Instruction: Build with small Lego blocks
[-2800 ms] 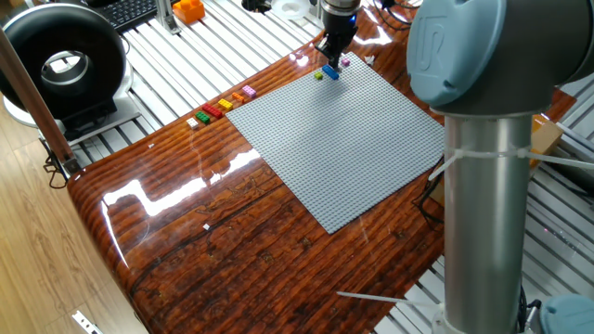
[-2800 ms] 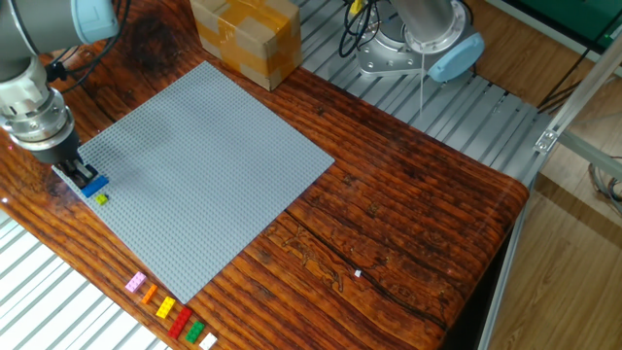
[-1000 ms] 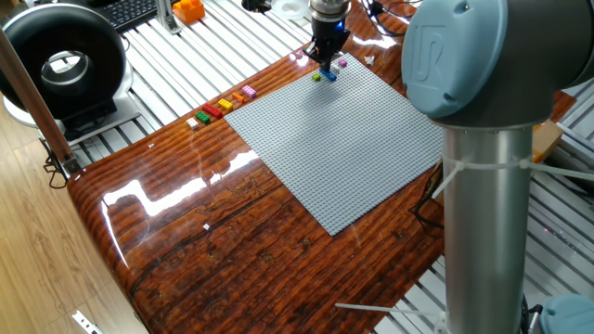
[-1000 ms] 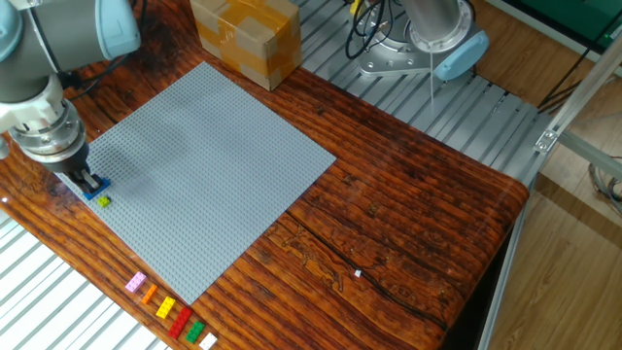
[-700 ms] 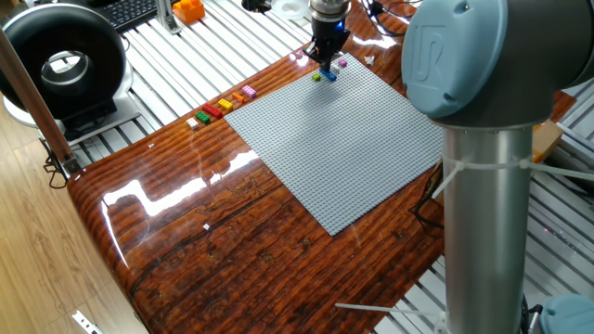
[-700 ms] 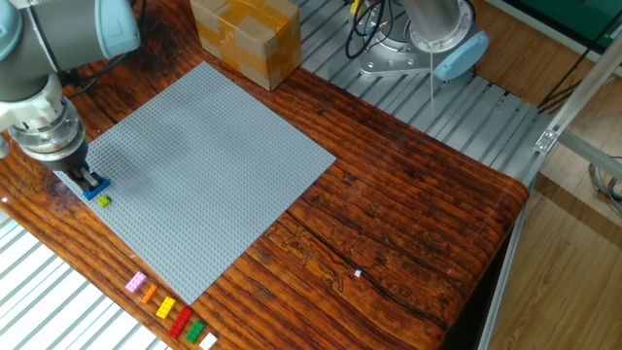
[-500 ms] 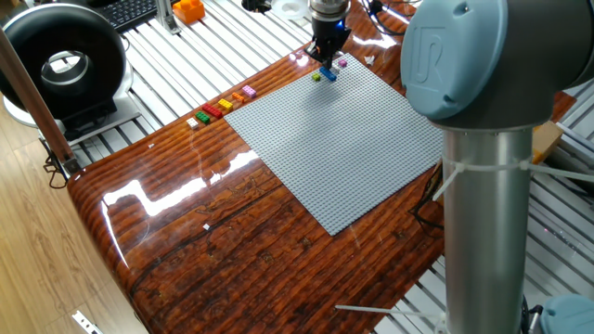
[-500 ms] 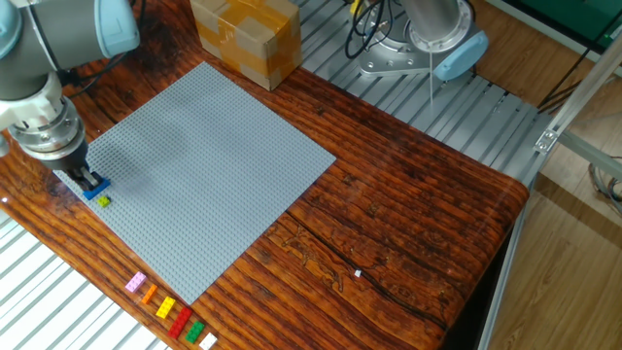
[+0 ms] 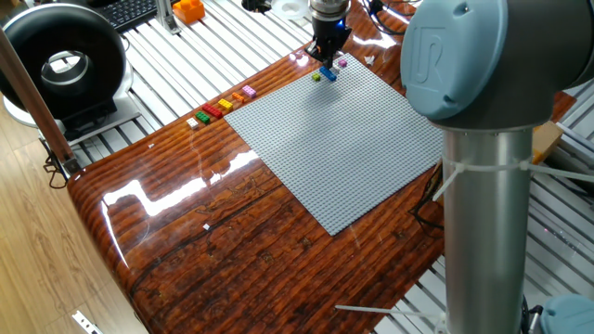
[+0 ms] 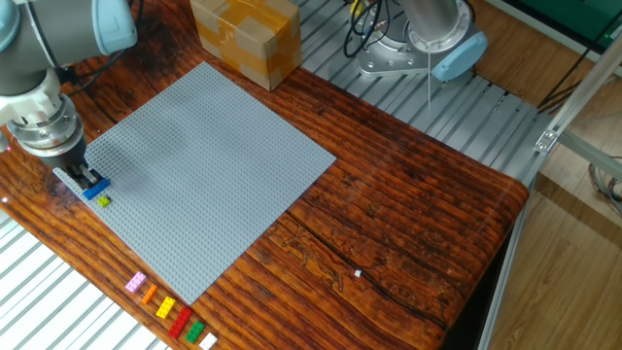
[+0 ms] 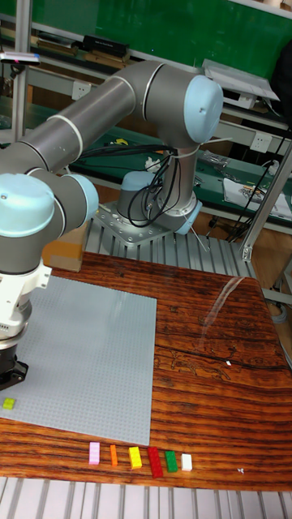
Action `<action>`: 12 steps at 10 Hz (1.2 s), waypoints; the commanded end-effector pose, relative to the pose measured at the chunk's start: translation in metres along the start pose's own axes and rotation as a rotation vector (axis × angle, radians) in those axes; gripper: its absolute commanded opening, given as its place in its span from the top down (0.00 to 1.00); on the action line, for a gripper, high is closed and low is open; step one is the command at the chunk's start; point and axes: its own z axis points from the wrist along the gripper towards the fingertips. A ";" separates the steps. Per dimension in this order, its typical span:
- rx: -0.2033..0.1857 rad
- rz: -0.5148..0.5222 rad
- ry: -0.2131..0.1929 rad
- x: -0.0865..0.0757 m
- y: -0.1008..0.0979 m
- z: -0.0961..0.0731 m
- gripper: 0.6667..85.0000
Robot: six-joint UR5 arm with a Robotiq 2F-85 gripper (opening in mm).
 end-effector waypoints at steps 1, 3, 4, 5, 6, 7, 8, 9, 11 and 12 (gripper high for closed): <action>-0.029 0.005 -0.015 -0.002 0.003 0.002 1.00; -0.037 0.002 -0.021 -0.003 0.005 0.003 1.00; -0.038 0.001 -0.025 -0.004 0.006 0.004 1.00; -0.041 0.007 -0.024 -0.005 0.009 0.004 1.00; -0.043 0.014 -0.021 -0.004 0.011 0.003 1.00; -0.046 0.018 -0.020 -0.004 0.012 0.002 1.00; -0.046 0.021 -0.018 -0.004 0.013 0.001 1.00; -0.044 0.027 -0.013 -0.003 0.014 0.000 1.00; -0.021 0.046 -0.005 -0.003 0.018 -0.002 1.00; -0.003 0.063 -0.010 -0.004 0.024 -0.001 1.00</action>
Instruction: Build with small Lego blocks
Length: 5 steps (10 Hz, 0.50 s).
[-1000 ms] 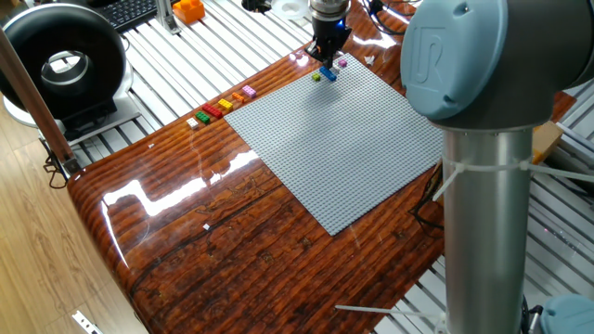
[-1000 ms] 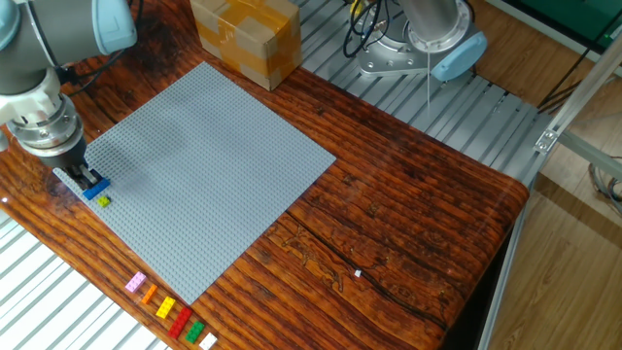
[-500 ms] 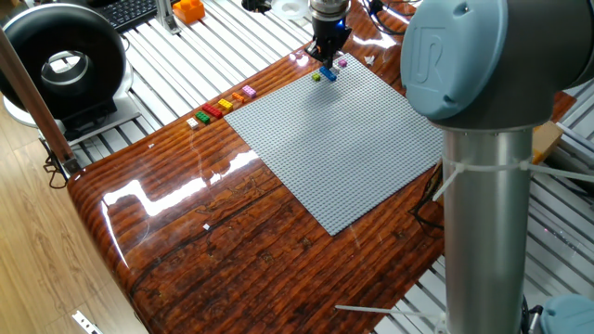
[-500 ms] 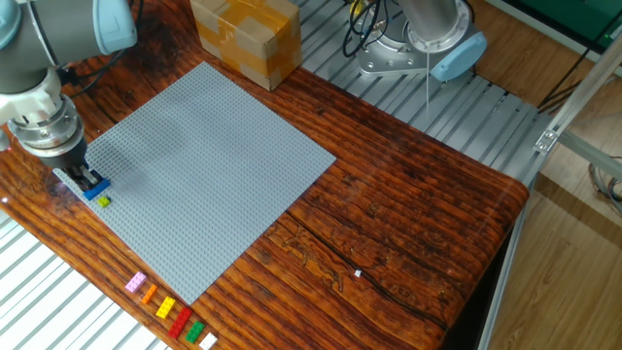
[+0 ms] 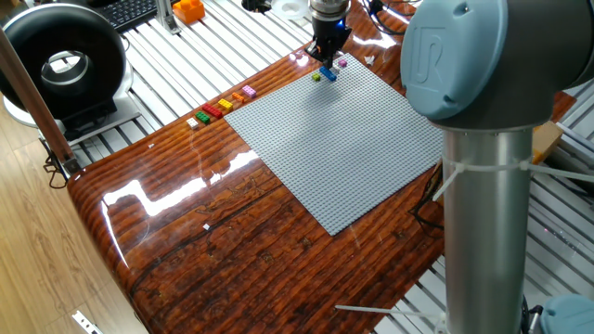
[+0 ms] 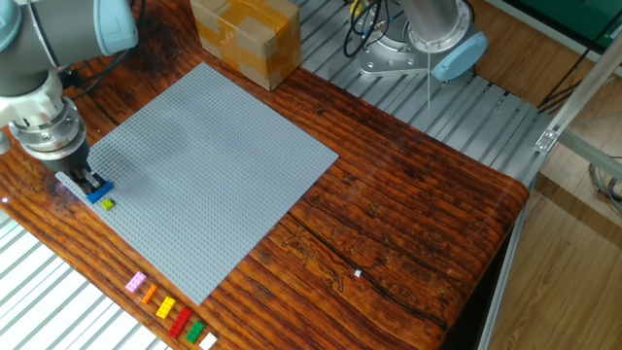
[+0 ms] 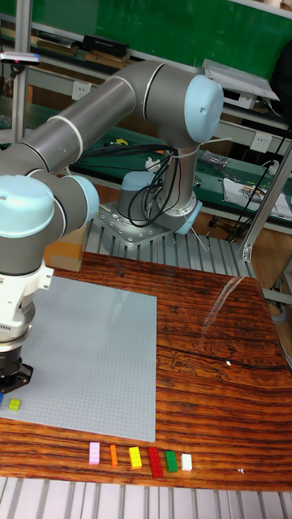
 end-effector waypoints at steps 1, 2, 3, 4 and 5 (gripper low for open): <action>0.029 0.047 -0.006 -0.001 0.014 -0.001 1.00; 0.041 0.056 -0.007 -0.002 0.016 -0.001 1.00; 0.047 0.060 -0.006 -0.002 0.018 -0.002 1.00; 0.049 0.061 -0.006 -0.002 0.019 -0.002 1.00; 0.052 0.066 -0.007 -0.003 0.019 -0.003 1.00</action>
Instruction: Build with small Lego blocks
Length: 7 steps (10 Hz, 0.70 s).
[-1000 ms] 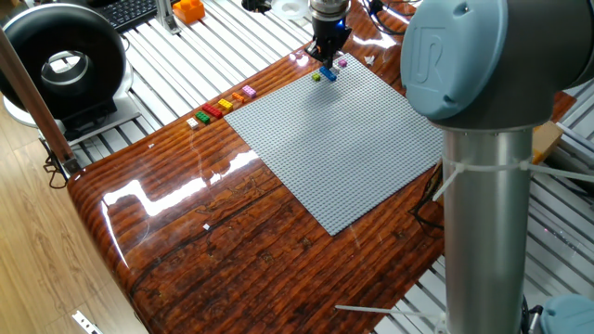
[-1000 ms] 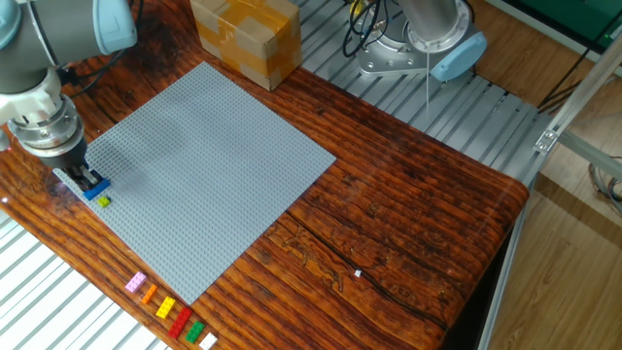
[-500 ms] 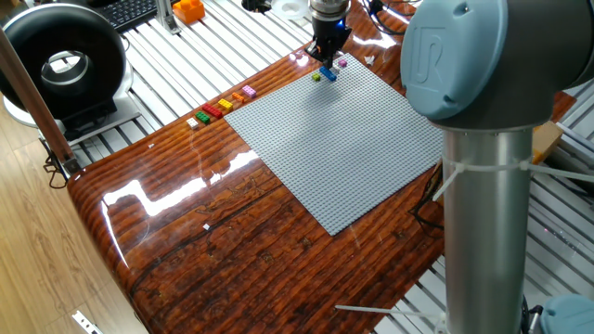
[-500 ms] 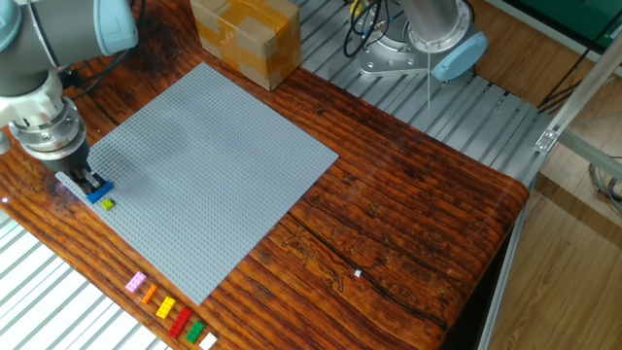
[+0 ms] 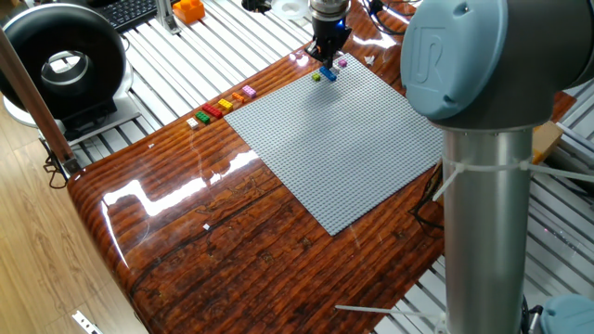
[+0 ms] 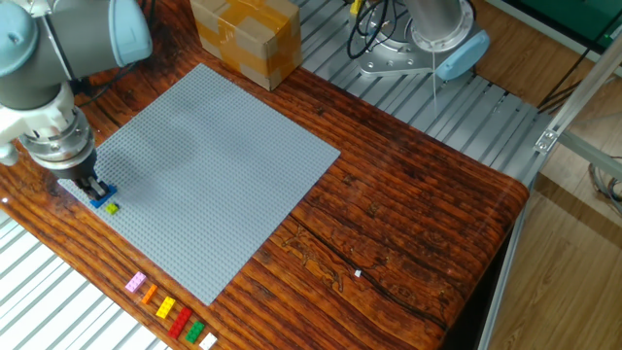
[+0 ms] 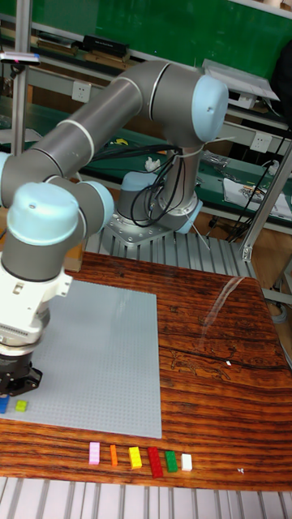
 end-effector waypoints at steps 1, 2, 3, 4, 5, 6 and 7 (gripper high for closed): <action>0.012 0.030 0.000 -0.001 0.006 -0.004 1.00; 0.025 0.042 0.003 0.000 0.009 -0.005 1.00; 0.048 0.061 0.006 0.001 0.015 -0.007 1.00; 0.064 0.075 0.012 0.002 0.021 -0.009 1.00; 0.075 0.081 0.022 0.003 0.024 -0.012 1.00; 0.083 0.083 0.026 0.003 0.024 -0.013 1.00; 0.088 0.085 0.033 0.004 0.024 -0.014 1.00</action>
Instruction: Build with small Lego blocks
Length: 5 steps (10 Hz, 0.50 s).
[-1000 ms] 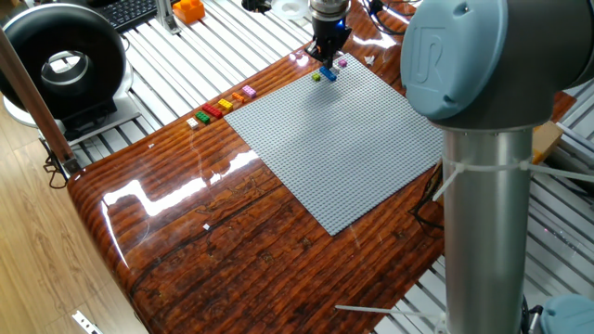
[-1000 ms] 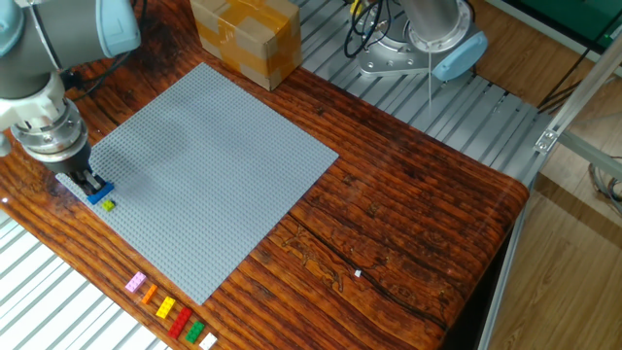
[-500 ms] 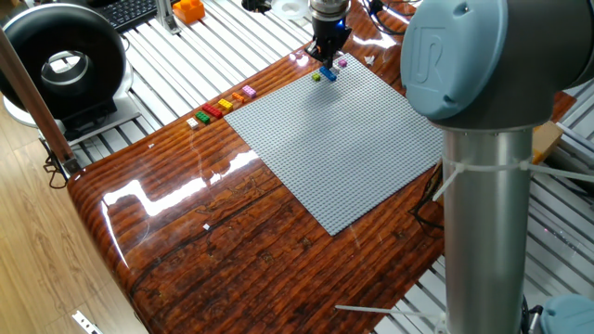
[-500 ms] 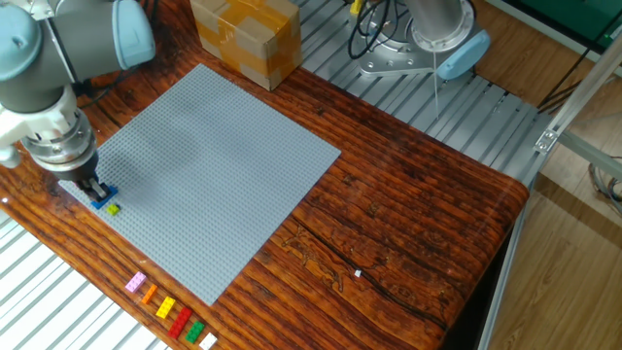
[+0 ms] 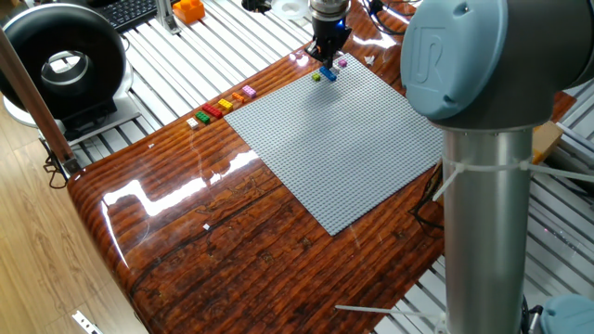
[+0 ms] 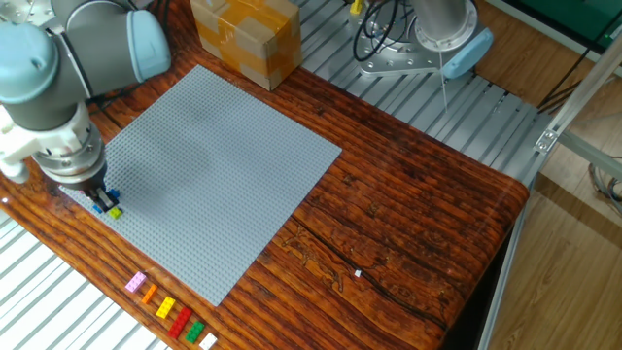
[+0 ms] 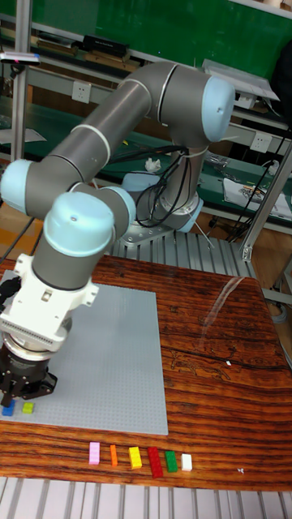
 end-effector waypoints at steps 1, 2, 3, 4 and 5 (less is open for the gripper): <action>0.022 0.022 0.022 0.002 0.006 -0.006 1.00; 0.034 0.033 0.037 0.003 0.010 -0.010 1.00; 0.040 0.051 0.051 0.003 0.017 -0.016 1.00; 0.037 0.051 0.059 0.000 0.023 -0.022 1.00; -0.002 0.034 0.066 -0.003 0.030 -0.026 1.00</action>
